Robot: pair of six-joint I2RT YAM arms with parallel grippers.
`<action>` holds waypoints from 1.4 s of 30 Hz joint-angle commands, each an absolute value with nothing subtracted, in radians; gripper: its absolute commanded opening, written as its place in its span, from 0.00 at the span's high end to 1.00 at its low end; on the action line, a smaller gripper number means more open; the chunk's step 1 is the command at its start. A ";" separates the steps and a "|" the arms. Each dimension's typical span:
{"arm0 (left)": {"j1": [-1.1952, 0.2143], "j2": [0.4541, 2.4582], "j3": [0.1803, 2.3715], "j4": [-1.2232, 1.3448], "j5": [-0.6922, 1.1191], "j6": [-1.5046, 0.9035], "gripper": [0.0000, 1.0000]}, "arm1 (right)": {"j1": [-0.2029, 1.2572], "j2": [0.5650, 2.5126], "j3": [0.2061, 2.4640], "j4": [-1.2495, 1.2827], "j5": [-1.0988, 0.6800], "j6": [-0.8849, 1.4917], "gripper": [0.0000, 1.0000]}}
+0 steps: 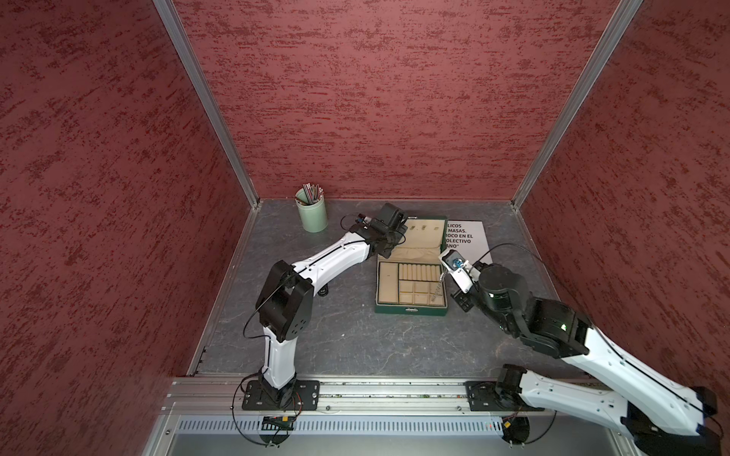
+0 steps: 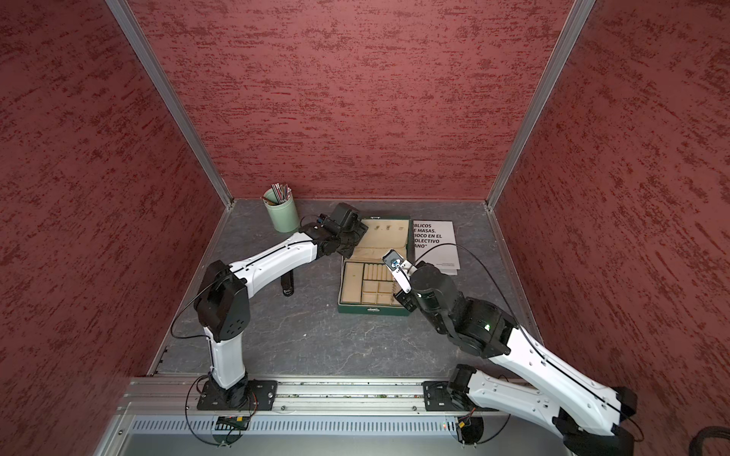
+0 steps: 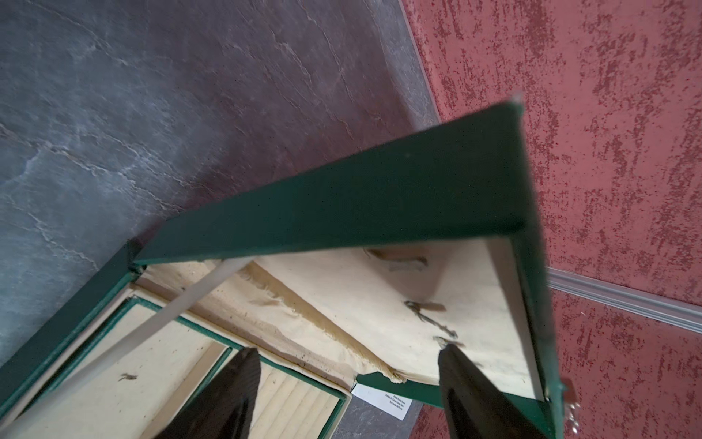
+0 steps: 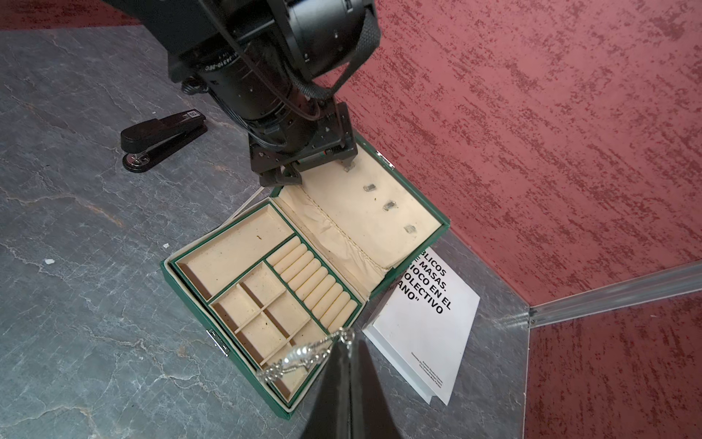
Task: Put jewelry chain into jewelry box
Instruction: Open the fastener on the jewelry box.
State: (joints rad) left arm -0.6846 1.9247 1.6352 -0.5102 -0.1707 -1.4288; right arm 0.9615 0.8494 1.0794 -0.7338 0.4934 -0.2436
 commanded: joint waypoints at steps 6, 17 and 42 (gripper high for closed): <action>-0.697 1.933 1.610 -0.401 -0.242 -1.444 0.23 | 0.947 0.825 1.064 -0.692 0.469 -0.241 1.00; -0.703 2.005 1.680 -0.410 -0.255 -1.443 0.28 | 0.945 0.805 1.051 -0.687 0.460 -0.245 1.00; -0.680 1.967 1.589 -0.402 -0.273 -1.482 0.44 | 0.943 0.780 1.030 -0.675 0.447 -0.246 1.00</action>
